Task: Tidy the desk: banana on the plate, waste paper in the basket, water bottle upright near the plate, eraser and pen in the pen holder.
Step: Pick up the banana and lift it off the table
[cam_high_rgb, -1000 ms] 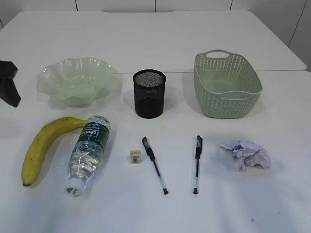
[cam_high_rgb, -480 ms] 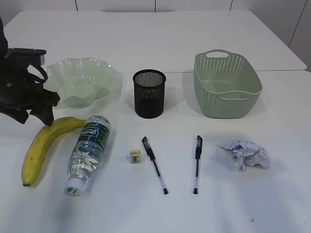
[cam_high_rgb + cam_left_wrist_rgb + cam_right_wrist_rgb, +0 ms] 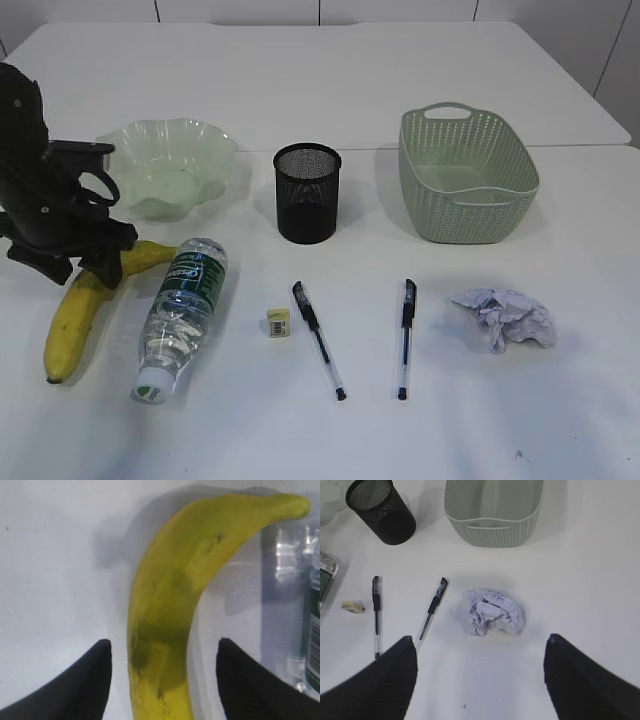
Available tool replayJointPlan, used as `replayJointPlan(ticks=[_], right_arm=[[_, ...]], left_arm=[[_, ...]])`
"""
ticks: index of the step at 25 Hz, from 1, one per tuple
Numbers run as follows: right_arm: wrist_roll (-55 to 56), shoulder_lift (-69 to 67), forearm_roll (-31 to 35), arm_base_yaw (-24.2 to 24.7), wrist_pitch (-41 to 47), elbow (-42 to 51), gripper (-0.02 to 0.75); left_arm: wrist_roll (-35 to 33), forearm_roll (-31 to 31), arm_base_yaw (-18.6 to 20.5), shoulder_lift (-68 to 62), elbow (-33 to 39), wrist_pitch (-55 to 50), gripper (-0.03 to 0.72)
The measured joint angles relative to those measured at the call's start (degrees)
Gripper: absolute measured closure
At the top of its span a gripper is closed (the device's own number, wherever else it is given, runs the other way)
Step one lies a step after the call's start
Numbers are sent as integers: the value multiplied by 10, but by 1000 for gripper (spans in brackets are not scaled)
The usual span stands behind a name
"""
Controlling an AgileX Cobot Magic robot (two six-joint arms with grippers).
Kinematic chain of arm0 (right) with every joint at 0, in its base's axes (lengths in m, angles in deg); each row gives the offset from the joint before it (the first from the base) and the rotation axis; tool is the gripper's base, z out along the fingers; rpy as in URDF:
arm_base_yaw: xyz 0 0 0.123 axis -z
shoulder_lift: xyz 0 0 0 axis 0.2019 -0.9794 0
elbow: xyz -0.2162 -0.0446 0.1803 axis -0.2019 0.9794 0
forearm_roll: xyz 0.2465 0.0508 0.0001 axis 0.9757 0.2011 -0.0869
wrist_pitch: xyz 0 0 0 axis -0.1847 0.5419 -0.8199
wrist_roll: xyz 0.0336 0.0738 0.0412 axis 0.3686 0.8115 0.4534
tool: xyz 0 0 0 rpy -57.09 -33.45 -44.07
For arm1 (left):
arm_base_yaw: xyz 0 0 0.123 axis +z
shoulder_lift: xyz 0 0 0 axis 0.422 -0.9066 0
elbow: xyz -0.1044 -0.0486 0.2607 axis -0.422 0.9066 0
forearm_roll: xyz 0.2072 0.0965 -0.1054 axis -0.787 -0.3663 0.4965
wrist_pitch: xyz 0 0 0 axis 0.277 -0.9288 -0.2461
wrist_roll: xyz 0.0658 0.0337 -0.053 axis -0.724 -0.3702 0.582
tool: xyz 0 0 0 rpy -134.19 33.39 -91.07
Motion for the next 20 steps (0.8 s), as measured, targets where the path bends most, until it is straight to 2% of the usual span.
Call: replayJointPlan(ticks=[14, 16, 20], right_arm=[[0, 0, 4, 0, 4, 0, 152], [0, 0, 9, 0, 9, 0, 152], [-1, 0, 12, 0, 12, 0, 153]], left_arm=[[0, 1, 0, -43, -2, 21, 233], [0, 1, 0, -45, -2, 21, 260], [0, 1, 0, -45, -2, 22, 365]])
